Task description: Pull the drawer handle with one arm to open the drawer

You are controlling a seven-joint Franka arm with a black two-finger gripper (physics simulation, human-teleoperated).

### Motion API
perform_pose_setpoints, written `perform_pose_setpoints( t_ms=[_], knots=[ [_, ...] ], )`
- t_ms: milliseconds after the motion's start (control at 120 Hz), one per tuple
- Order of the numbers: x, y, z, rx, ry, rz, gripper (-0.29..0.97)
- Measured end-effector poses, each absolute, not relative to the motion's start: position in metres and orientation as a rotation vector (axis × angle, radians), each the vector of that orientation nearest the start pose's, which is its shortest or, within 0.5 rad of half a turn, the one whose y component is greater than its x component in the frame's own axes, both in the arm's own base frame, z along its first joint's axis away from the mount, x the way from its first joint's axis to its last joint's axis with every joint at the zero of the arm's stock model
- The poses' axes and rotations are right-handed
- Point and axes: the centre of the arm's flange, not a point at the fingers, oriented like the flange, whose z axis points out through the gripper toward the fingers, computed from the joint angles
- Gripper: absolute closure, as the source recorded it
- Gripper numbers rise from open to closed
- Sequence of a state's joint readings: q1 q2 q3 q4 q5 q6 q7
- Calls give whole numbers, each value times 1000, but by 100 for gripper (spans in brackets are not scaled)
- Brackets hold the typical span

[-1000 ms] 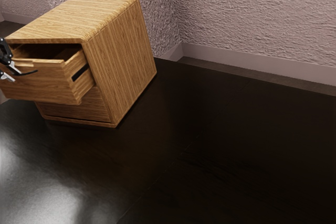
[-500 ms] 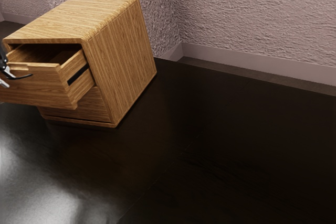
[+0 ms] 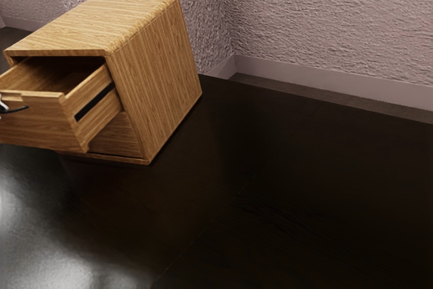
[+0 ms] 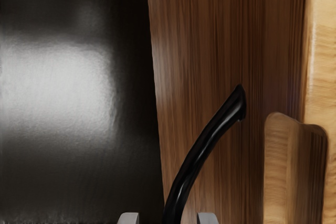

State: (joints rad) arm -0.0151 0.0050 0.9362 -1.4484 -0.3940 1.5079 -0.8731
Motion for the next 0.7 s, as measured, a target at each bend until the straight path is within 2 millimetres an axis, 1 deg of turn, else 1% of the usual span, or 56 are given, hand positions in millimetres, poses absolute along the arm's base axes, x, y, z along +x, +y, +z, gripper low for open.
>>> perform_pose_setpoints(
  t_ms=[267,583,700],
  knots=[
    [355,410,683,1765,2122,52,62],
    [348,408,684,1778,2114,16,63],
    [338,409,686,1769,2105,11,63]
  ],
)
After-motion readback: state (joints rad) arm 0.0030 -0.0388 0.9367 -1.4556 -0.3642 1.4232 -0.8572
